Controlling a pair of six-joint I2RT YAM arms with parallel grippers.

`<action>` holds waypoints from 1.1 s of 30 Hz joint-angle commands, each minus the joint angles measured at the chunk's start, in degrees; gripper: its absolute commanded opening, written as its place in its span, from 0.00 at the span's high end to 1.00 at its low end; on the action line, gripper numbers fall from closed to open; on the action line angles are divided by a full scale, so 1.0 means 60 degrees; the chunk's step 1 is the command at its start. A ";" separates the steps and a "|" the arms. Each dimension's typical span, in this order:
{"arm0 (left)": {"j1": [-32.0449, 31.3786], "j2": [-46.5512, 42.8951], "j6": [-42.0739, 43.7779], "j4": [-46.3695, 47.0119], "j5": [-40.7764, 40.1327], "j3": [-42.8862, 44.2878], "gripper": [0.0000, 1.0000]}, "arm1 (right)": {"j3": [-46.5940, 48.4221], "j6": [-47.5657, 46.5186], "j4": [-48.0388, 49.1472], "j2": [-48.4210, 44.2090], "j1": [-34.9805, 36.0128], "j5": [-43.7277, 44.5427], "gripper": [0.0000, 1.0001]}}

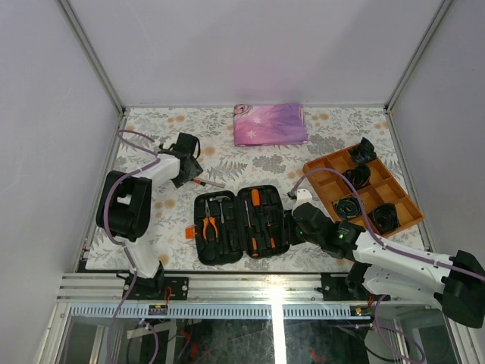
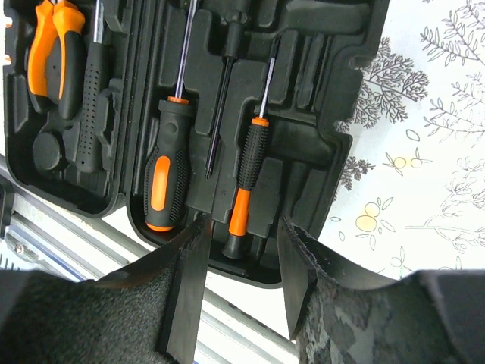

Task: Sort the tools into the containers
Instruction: Pick up the screwdriver from the center of the board.

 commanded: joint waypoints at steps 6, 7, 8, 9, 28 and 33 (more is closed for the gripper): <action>0.0233 0.0960 -0.0098 0.0179 0.0045 0.0684 0.45 | 0.0154 0.0098 0.0205 0.0554 0.0054 -0.0449 0.52; 0.0236 0.1029 -0.0096 0.0157 0.0045 0.0700 0.46 | 0.0158 0.0095 0.0201 0.0571 0.0062 -0.0460 0.52; 0.0233 0.1104 -0.0089 0.0142 0.0030 0.0698 0.47 | 0.0162 0.0102 0.0204 0.0586 0.0060 -0.0477 0.52; 0.0239 0.1133 -0.0082 0.0134 0.0019 0.0679 0.47 | 0.0168 0.0079 0.0186 0.0593 0.0059 -0.0478 0.52; 0.0243 0.0632 -0.0169 0.0249 -0.0316 0.0180 1.00 | 0.0199 0.0155 0.0047 0.0348 0.0066 -0.0311 0.51; 0.0236 0.0090 -0.0098 0.0397 -0.0217 0.0073 1.00 | 0.0227 0.0151 0.0028 0.0324 0.0066 -0.0248 0.51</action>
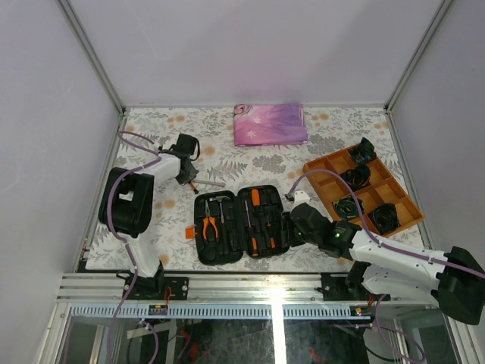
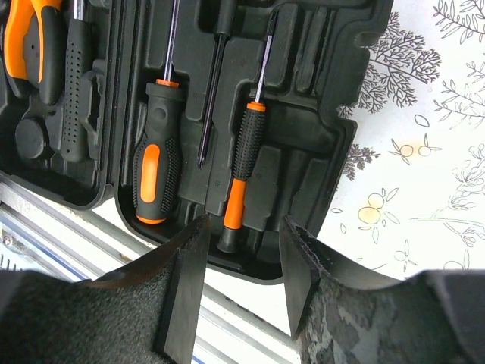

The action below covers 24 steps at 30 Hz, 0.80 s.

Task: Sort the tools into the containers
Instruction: Pick up the screwdriver from the center of the board.

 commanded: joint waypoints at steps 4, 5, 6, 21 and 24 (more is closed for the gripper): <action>0.0069 -0.1120 0.0087 0.0340 -0.0090 -0.0163 1.00 | 0.0297 0.0085 0.0083 -0.0160 0.0056 0.0145 0.51; 0.0073 -0.1307 0.0138 0.0381 -0.0052 -0.0178 1.00 | 0.0317 0.0102 0.0059 -0.0188 0.0067 0.0176 0.51; 0.0053 -0.1502 0.0181 0.0445 -0.0012 -0.0217 1.00 | 0.0305 0.0131 0.0052 -0.0241 0.0062 0.0250 0.51; -0.1681 -0.4707 0.1094 0.2300 0.3742 -0.1847 1.00 | 0.0243 0.0356 0.0413 -0.1987 0.0051 0.0916 0.49; -0.2450 -0.5303 0.1155 0.2395 0.3973 -0.2167 1.00 | 0.0238 0.0372 0.0859 -0.2050 0.0060 0.0485 0.47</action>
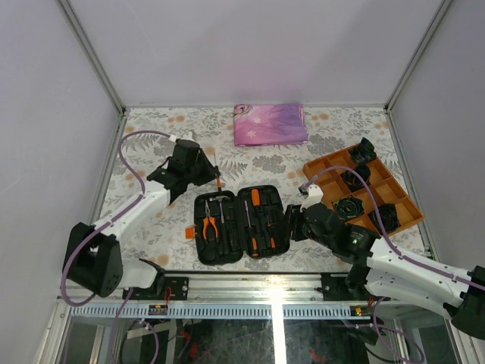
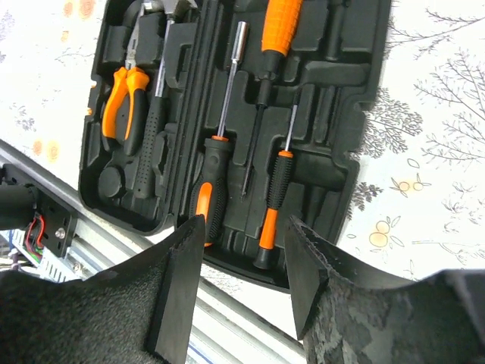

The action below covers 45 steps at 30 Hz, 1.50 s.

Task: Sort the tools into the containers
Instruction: Pick up the screwdriver from the center of the board, then place the screwdriver in the storage box.

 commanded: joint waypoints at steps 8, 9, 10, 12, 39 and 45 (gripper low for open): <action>-0.2723 -0.2182 -0.0218 0.2190 0.1384 -0.1735 1.00 | -0.0444 0.0204 0.3349 -0.0597 0.0053 -0.1505 0.44; -0.2943 -0.2325 -0.0354 0.2442 0.1379 -0.1928 1.00 | -0.0607 0.0256 0.3780 -0.0700 0.0057 -0.1632 0.43; -0.3161 -0.2445 -0.0469 0.2686 0.1362 -0.2121 1.00 | -0.0797 0.0303 0.4182 -0.0819 0.0074 -0.1749 0.43; -0.3541 -0.2625 -0.0683 0.3113 0.1229 -0.2386 1.00 | -0.1118 0.0473 0.4861 -0.0980 0.0057 -0.1804 0.42; -0.5450 -0.2165 -0.1418 0.4921 0.0685 -0.2544 1.00 | -0.1551 0.1402 0.6329 -0.0049 0.0068 -0.1508 0.72; -0.5456 -0.2303 -0.1552 0.4903 0.0432 -0.2683 0.84 | -0.1438 0.1502 0.5442 -0.0212 0.0066 -0.0976 0.88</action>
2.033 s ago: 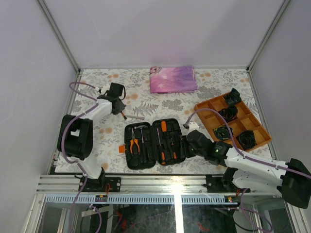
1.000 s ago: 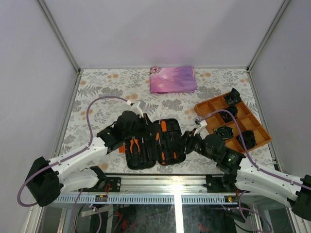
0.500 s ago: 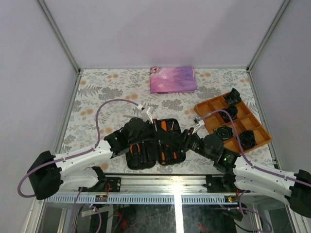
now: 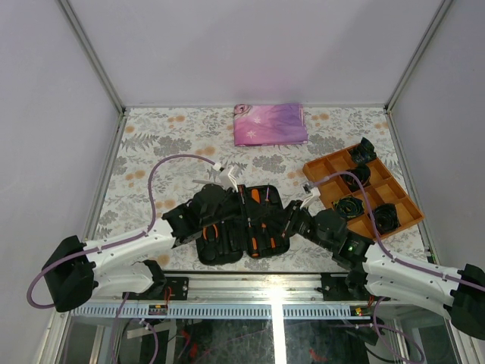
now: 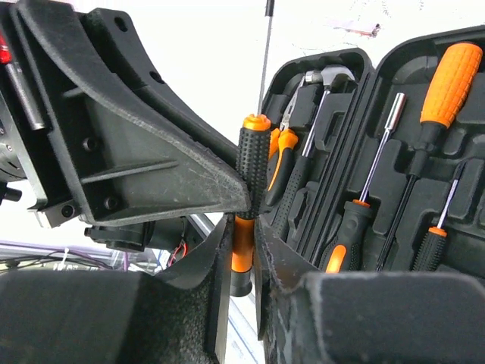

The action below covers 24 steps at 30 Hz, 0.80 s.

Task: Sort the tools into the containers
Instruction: Place the screwdriver in the storage box.

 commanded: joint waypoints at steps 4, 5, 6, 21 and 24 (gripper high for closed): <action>-0.0104 -0.0363 -0.0153 0.0422 -0.0552 0.0001 0.65 | 0.0459 -0.0086 -0.1310 -0.0518 0.0050 0.0849 0.95; -0.0098 -0.0422 -0.0118 0.0324 -0.0648 0.0008 0.61 | 0.0548 -0.0186 -0.1662 -0.0589 0.0048 0.0965 0.97; -0.0103 -0.0475 -0.0078 0.0228 -0.0729 0.0009 0.58 | 0.0663 -0.0288 -0.2050 -0.0653 0.0044 0.1078 0.98; 0.0241 -0.1149 0.0436 -0.2350 -0.2199 0.0359 0.44 | 0.1548 -0.1338 -0.5183 -0.0187 0.0052 0.1113 1.00; 0.0369 -0.1182 0.0422 -0.2615 -0.2208 0.0286 0.44 | 0.1480 -0.1370 -0.5054 0.0077 0.0055 0.0707 1.00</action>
